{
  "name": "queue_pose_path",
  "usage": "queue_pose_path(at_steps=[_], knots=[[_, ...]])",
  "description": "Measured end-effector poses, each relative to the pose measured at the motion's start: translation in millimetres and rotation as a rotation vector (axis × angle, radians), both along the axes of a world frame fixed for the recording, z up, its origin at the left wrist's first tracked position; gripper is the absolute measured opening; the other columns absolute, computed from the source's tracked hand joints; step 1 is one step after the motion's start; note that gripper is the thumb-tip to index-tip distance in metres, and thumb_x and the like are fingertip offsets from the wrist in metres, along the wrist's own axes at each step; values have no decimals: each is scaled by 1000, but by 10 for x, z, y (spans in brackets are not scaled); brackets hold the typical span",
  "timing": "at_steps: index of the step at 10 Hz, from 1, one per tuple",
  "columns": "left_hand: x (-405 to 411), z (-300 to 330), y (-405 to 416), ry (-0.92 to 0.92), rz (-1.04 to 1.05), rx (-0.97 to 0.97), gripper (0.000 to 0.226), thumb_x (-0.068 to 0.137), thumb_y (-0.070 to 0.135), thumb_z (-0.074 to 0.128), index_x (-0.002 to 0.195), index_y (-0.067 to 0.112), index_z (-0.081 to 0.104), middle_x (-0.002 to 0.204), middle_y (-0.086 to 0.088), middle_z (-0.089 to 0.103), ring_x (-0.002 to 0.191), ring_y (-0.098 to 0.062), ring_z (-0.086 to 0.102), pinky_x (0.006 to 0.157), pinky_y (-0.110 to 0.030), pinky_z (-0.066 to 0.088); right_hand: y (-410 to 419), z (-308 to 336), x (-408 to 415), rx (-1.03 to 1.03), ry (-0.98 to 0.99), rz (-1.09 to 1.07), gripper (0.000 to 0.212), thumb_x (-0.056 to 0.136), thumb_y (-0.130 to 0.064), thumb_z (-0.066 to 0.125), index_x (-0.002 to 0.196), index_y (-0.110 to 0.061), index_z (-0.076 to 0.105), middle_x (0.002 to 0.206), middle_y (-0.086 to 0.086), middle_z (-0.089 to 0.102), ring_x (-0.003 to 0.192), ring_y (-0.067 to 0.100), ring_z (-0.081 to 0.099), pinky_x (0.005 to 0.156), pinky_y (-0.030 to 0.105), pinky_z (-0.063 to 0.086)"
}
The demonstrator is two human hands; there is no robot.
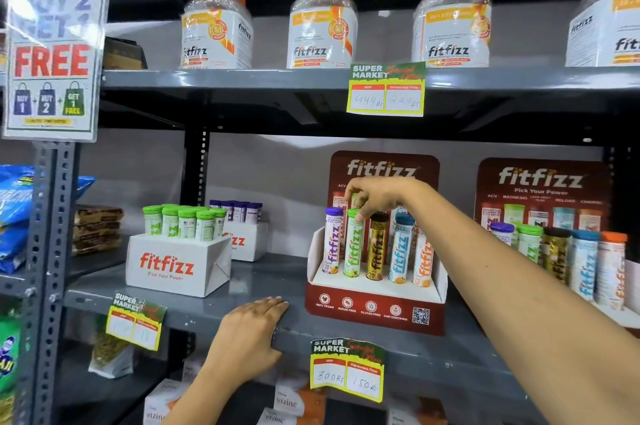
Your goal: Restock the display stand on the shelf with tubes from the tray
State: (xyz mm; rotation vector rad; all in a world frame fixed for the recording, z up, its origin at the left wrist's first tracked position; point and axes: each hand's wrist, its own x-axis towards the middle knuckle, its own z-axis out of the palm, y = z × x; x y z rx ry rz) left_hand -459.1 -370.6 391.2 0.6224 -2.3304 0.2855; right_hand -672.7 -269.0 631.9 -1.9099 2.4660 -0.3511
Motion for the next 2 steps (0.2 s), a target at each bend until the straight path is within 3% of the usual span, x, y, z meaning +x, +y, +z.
queue_pose_path(at_steps=[1, 2], knots=[[-15, -9, 22, -9, 1, 32, 67, 38, 36, 82, 103, 21, 73, 103, 3, 75, 93, -13, 70, 74, -29, 58, -2, 0, -13, -3, 17, -4, 50, 84, -10, 66, 129, -16, 45, 127, 10, 60, 107, 23, 57, 81, 31, 44], [34, 88, 7, -171, 9, 97, 80, 59, 46, 69, 134, 24, 51, 138, 5, 54, 122, -11, 53, 96, -28, 46, 49, -20, -16, -19, 20, 15, 59, 85, -14, 67, 137, -19, 39, 131, 8, 58, 110, 21, 56, 90, 34, 45]])
